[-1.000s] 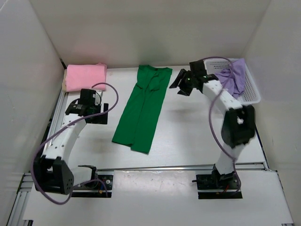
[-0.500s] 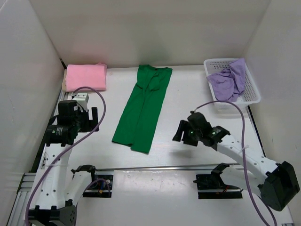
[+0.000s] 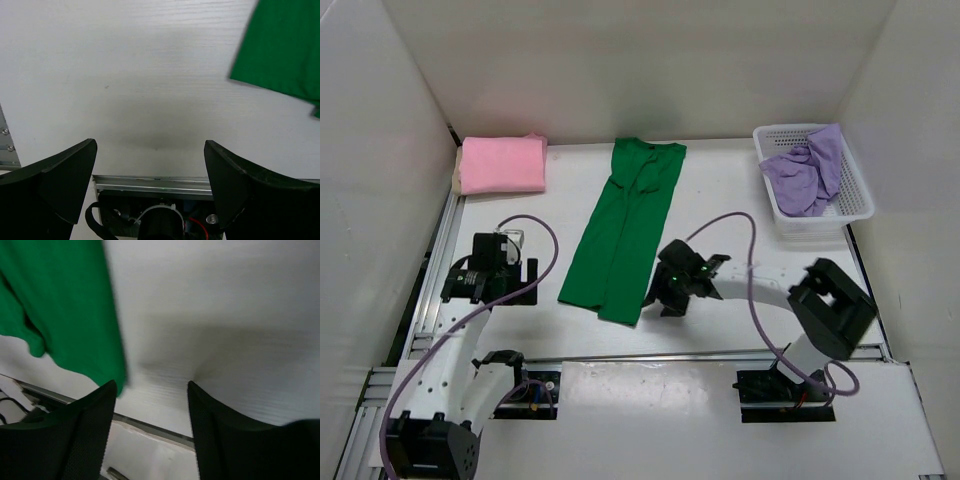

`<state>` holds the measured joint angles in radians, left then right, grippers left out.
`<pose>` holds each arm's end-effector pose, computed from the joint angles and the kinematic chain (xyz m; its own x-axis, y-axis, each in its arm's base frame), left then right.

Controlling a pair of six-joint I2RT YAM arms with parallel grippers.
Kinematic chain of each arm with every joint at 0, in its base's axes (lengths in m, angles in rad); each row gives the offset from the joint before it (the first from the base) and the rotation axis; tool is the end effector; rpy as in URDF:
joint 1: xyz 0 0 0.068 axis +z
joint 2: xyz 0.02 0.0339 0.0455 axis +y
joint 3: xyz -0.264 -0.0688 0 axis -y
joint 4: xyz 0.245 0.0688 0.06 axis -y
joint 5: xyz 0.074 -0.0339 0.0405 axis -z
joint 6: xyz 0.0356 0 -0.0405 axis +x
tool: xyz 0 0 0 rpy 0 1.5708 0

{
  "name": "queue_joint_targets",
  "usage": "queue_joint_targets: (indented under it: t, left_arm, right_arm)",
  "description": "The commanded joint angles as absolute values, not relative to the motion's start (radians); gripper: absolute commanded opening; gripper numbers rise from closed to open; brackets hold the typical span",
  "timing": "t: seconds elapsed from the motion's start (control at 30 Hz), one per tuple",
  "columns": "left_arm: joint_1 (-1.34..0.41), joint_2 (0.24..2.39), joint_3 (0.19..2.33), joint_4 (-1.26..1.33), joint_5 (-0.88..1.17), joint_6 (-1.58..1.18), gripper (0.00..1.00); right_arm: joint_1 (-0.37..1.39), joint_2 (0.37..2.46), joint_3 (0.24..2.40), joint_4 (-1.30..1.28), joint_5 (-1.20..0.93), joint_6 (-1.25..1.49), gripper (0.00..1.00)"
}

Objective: Fold and stack the t-shirts
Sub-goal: Rotate the tshirt 90 degrees, then grab the bottom of the folded rectangular tshirt with both arms

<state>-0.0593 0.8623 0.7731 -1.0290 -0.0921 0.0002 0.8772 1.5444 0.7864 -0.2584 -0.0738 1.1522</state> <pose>0.1454 -0.0054 0.2535 -0.8977 0.0535 -0.4373 0.0190 0.9964 0.0828 0.1833 0.2246 0.1594 -0.9443 0.2895 -0.1567 0.1748 0.8444 0.5065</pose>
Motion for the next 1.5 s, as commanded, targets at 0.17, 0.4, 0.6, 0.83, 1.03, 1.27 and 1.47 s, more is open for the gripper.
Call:
queue_joint_targets:
  t: [0.17, 0.4, 0.6, 0.83, 1.03, 1.27, 1.47]
  left_arm:
    - [-0.054, 0.779, 0.879, -1.045, -0.196, 0.000, 1.00]
    - [-0.054, 0.857, 1.018, -1.107, -0.014, 0.000, 0.95]
    - [-0.126, 1.105, 1.129, -1.201, 0.118, 0.000, 0.94]
    - [-0.478, 1.242, 1.167, -1.115, 0.118, 0.000, 0.92]
    - [-0.537, 1.369, 1.047, -1.000, 0.270, 0.000, 0.89]
    - [-0.506, 1.543, 0.910, -0.945, 0.357, 0.000, 0.76]
    - [-0.555, 1.658, 0.976, -0.908, 0.345, 0.000, 0.76]
  right_arm:
    - [0.936, 1.724, 0.905, -0.233, -0.208, 1.327, 0.44]
    - [0.946, 1.740, 0.865, -0.224, -0.242, 1.370, 0.12]
    - [0.928, 1.614, 0.711, -0.206, -0.198, 1.381, 0.00]
    - [0.919, 1.309, 0.450, -0.224, -0.158, 1.345, 0.02]
    - [0.919, 1.215, 0.543, -0.374, -0.081, 1.218, 0.36]
    - [0.948, 1.238, 0.583, -0.362, -0.063, 1.218, 0.41]
    - [0.991, 1.296, 0.583, -0.344, -0.063, 1.246, 0.41]
